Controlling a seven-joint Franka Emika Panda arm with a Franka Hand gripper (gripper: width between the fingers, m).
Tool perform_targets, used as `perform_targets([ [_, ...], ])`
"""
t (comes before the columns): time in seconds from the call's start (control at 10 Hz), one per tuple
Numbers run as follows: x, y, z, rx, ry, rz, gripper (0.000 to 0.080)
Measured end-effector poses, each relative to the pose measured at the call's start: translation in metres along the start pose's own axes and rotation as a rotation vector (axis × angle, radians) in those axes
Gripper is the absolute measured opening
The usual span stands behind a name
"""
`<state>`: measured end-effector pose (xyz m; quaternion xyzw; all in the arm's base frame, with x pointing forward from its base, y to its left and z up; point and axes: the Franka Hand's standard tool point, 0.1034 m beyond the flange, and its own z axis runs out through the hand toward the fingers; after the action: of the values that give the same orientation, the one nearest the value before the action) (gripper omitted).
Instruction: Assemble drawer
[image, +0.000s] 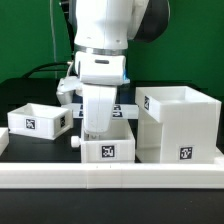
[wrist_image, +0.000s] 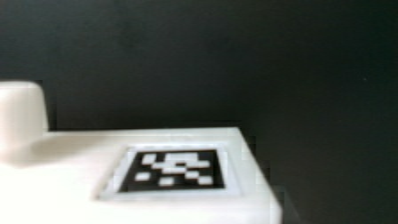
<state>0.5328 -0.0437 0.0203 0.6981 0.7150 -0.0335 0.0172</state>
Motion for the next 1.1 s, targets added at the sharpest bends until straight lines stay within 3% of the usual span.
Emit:
perform_targets([
  [0.2,0.001,0.008,0.002,-0.023,-0.01,-0.039,0.0042],
  [1.1,0.012,0.014,0.009,-0.02,-0.02,-0.102,0.0042],
])
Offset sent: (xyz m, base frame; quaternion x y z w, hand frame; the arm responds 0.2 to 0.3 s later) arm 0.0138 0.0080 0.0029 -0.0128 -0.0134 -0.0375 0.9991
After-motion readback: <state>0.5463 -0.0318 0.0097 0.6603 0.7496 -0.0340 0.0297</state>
